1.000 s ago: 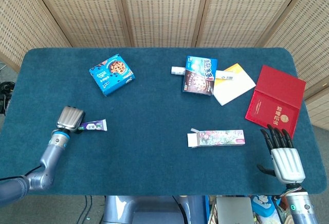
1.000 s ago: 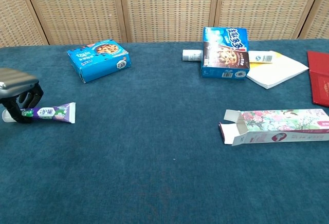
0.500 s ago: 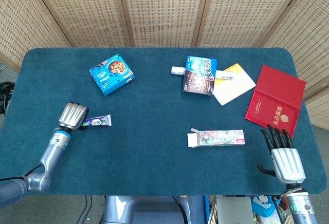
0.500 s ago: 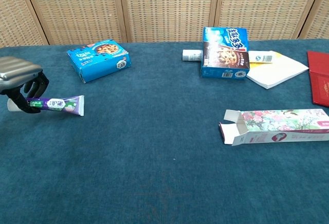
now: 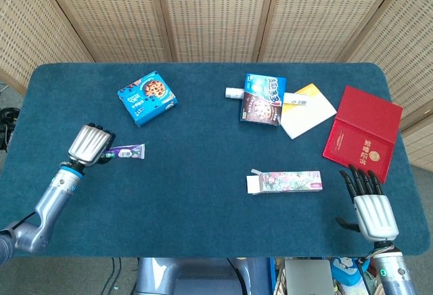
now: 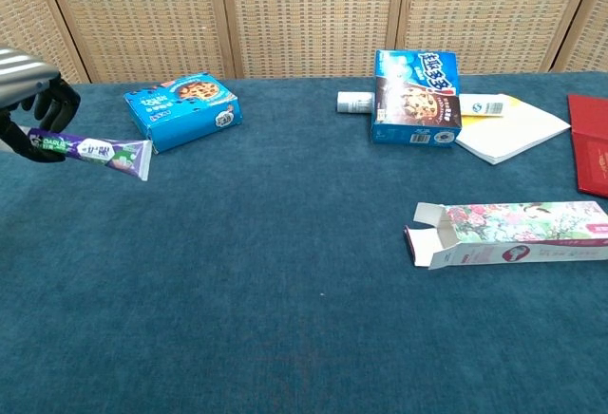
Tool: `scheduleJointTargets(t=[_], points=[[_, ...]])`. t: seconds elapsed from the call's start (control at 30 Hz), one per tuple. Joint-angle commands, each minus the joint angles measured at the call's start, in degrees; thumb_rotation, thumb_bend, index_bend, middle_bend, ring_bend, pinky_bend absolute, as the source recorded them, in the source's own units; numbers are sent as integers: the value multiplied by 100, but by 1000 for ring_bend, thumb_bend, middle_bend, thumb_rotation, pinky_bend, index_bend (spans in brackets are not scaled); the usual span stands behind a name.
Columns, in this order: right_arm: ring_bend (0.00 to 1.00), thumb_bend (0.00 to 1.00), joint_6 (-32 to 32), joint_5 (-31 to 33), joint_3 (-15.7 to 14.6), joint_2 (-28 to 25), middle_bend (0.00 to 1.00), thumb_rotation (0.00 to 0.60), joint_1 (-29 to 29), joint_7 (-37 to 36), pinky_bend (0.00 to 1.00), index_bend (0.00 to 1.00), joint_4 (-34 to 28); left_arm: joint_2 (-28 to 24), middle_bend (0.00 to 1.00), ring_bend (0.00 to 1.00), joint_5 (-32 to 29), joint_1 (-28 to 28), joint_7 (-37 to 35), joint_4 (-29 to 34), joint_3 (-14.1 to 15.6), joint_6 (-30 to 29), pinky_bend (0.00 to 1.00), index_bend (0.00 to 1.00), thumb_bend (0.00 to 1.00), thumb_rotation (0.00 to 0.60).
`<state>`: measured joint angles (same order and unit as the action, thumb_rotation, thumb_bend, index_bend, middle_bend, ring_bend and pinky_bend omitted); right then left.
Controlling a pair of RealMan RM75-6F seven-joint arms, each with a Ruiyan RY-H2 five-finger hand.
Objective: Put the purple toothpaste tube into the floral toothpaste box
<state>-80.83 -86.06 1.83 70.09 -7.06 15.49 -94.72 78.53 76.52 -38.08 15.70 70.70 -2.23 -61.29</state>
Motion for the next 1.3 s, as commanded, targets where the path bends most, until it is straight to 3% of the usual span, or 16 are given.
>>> scheduleJointTargets(t=[0.03,0.23,0.4,0.93,1.3], points=[[0,118,24,-13,-14,21,0,600,-13,34,0,0,-13,-190,652,513,251,66,-288,185,-2,-202,467,891,320,600],[0,118,134,21,-14,100,0,600,-66,24,0,0,-46,-374,653,513,462,142,-516,376,-32,-413,467,892,321,600],[0,118,634,209,83,172,0,600,-350,-42,0,0,-125,-493,653,513,541,170,-523,497,-59,-454,467,892,320,600],[0,118,2308,1695,670,45,0,600,-1549,612,0,0,-652,-589,653,513,702,179,-368,750,-135,-432,467,891,320,600],[0,118,2758,2707,712,368,0,600,-2105,1042,0,0,-495,-720,653,513,725,175,-229,980,-220,-417,468,892,321,600]])
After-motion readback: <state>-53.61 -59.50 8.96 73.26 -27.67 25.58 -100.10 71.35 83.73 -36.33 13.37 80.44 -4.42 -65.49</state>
